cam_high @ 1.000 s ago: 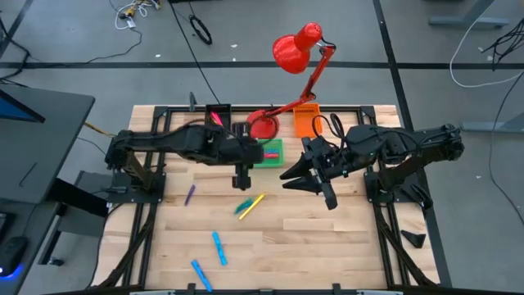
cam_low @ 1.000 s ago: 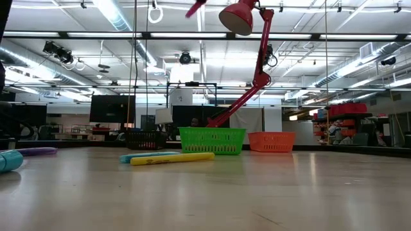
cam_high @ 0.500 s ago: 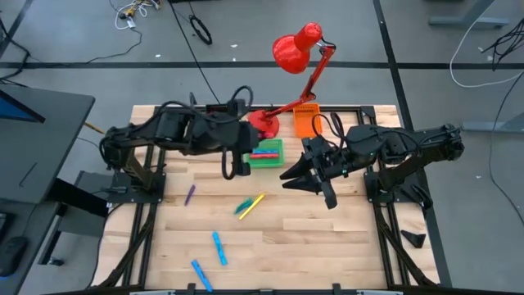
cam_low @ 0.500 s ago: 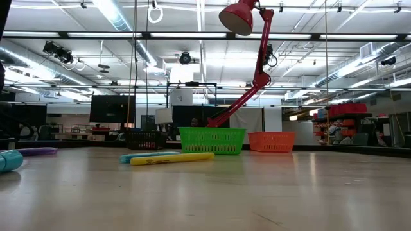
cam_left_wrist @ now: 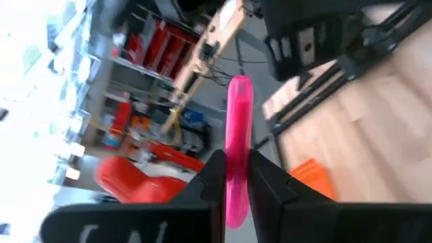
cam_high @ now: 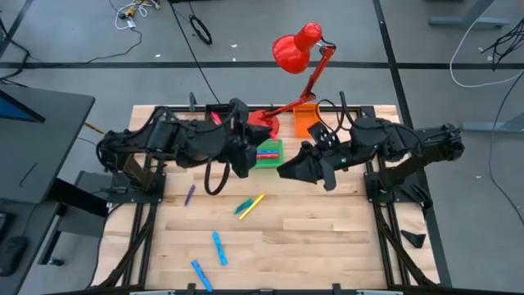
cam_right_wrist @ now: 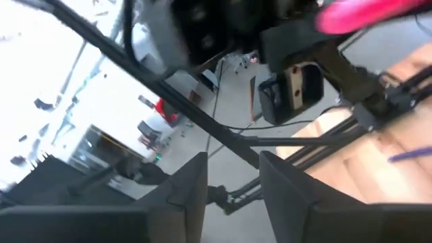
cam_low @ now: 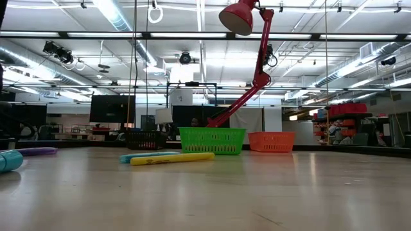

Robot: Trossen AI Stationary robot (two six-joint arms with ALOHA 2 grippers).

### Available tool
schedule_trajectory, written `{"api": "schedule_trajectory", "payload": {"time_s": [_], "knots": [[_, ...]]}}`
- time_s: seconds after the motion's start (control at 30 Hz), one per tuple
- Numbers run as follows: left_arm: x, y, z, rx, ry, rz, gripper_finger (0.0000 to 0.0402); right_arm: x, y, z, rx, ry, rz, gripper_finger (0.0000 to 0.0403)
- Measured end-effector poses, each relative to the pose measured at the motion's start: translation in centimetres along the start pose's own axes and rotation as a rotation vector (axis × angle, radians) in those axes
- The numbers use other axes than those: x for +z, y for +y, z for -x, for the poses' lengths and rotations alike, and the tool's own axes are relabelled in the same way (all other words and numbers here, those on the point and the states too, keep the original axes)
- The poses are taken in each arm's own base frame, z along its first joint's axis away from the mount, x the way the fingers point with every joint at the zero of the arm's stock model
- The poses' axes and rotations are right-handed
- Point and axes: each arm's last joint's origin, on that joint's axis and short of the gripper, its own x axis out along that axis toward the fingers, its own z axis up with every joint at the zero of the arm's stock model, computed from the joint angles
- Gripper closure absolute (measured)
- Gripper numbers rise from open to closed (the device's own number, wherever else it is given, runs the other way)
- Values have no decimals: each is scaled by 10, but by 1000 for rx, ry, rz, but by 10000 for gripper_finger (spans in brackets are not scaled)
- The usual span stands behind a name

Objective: Pick & Place Markers
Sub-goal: Put the small pink highlighter into the orange basket

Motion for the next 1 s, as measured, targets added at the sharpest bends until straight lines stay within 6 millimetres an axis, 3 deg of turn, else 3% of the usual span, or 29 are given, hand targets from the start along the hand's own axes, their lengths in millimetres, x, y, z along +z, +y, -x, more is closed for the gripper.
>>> {"api": "schedule_trajectory", "payload": {"time_s": [0.43, 0.7, 1.0], "knots": [[20, -8, 20, 87, 8, -408, 362, 13, 6, 1, 108, -93, -284, 168], [30, -9, 24, 140, 10, -532, 362, 14, 4, -1, 103, -92, -398, 163], [38, -22, 18, 121, 6, -604, 362, 12, -3, -15, 96, -86, -407, 163]]}}
